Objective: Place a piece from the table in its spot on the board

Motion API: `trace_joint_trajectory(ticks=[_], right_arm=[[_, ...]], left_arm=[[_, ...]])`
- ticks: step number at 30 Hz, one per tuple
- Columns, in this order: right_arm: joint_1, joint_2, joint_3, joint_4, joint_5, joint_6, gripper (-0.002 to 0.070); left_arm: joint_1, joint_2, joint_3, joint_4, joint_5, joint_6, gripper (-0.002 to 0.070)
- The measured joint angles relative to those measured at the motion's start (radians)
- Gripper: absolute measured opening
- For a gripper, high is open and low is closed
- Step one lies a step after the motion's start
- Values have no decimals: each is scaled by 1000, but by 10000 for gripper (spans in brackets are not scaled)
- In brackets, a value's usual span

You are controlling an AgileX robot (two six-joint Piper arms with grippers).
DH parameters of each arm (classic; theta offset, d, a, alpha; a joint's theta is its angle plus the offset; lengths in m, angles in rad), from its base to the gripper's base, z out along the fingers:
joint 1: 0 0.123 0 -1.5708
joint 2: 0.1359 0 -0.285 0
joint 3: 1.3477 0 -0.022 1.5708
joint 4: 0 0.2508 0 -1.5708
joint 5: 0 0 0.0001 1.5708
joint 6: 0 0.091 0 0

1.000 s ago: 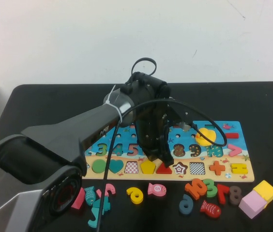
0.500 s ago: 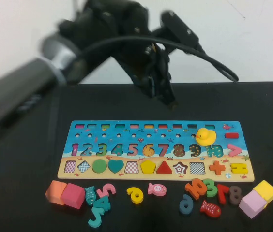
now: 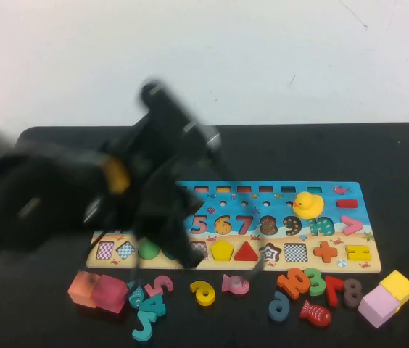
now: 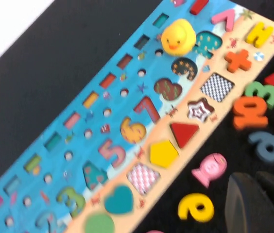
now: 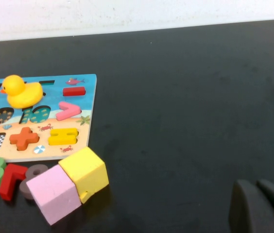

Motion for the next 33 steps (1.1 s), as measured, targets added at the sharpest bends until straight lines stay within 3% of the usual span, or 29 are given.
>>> trace_joint_trajectory(ticks=[9, 13, 18, 25, 33], right_arm=[[0, 0, 0, 0, 0, 0, 19], [0, 0, 0, 0, 0, 0, 19], [0, 0, 0, 0, 0, 0, 19], [0, 0, 0, 0, 0, 0, 19], [0, 0, 0, 0, 0, 0, 19]], left_arm=[[2, -369, 326, -26, -42, -79, 0], [2, -524, 396, 1, -50, -93, 0], [11, -665, 524, 102, -191, -139, 0], [114, -844, 751, 249, -309, -405, 0], [306, -1065, 964, 249, -364, -467, 0]])
